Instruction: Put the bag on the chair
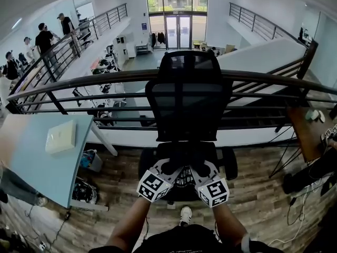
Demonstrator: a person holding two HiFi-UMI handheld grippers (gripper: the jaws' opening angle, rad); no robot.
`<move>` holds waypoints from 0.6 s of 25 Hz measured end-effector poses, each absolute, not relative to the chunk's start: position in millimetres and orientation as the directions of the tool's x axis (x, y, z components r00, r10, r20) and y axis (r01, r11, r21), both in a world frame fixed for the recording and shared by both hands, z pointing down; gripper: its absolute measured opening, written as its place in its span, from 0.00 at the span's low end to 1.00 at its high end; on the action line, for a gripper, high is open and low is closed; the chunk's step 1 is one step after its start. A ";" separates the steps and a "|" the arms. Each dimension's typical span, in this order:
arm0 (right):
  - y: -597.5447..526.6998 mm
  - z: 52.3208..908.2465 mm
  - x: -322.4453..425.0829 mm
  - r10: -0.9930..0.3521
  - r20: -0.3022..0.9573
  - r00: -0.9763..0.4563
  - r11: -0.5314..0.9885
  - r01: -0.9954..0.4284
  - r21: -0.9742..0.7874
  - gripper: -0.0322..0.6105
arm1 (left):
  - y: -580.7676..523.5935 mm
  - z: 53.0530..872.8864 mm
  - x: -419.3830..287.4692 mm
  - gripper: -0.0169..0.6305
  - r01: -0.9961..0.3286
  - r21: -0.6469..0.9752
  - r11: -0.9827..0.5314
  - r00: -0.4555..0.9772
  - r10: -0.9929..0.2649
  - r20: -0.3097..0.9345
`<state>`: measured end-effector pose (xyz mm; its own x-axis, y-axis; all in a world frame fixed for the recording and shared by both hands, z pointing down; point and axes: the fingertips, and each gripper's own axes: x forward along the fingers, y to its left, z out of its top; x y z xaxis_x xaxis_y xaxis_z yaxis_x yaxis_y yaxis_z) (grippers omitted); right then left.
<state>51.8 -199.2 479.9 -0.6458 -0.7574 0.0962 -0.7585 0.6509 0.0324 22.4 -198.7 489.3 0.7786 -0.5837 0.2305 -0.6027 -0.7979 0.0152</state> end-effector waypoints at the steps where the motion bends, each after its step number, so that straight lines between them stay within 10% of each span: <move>1: -205.0 480.7 52.9 -0.752 0.099 -0.651 0.657 -0.754 0.032 0.11 | -204.5 490.1 23.7 0.12 -0.606 0.027 -0.795 0.778 -0.585 0.230; 15: -274.5 486.5 59.0 -0.712 0.106 -0.694 0.698 -0.716 0.009 0.11 | -273.7 494.1 32.1 0.12 -0.635 0.076 -0.769 0.761 -0.606 0.230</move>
